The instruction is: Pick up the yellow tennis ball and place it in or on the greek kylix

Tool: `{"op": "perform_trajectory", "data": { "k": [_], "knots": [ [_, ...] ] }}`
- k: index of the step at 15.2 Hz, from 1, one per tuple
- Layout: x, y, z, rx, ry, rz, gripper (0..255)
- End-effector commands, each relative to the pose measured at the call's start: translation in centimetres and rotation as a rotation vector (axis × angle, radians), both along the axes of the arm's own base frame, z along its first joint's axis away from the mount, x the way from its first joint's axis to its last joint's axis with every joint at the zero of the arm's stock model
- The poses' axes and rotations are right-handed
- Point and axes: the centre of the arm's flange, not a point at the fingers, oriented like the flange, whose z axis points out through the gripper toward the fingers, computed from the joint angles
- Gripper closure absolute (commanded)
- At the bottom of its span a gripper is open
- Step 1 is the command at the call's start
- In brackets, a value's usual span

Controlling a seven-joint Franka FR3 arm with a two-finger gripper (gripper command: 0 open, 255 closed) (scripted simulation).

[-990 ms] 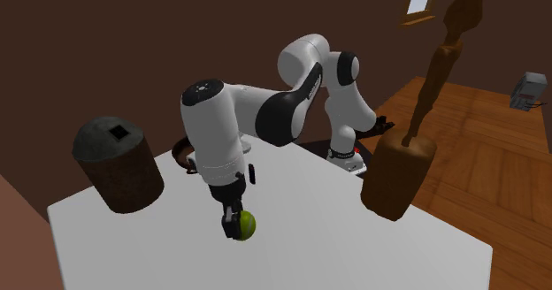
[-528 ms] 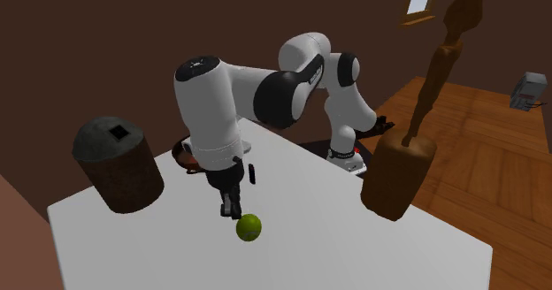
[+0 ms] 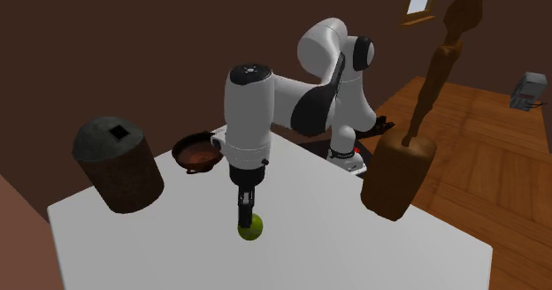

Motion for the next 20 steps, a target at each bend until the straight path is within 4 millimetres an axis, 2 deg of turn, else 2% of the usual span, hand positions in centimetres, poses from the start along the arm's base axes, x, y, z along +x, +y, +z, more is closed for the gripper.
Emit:
{"op": "perform_trajectory", "data": {
  "k": [1,3,10,18,19,20],
  "knots": [
    [-3.3,-0.8,-2.6,-0.002,-0.119,-0.027,0],
    [-5.5,-1.1,-4.6,-0.01,-0.202,-0.048,0],
    [-4.4,-1.2,-8.1,-0.01,-0.202,-0.048,0],
    [-4.3,-1.2,-8.4,-0.01,-0.202,-0.048,0],
    [-4.3,-1.2,-8.4,-0.01,-0.202,-0.048,255],
    [-4.3,-1.2,-8.4,-0.01,-0.202,-0.048,255]
  ]
}}
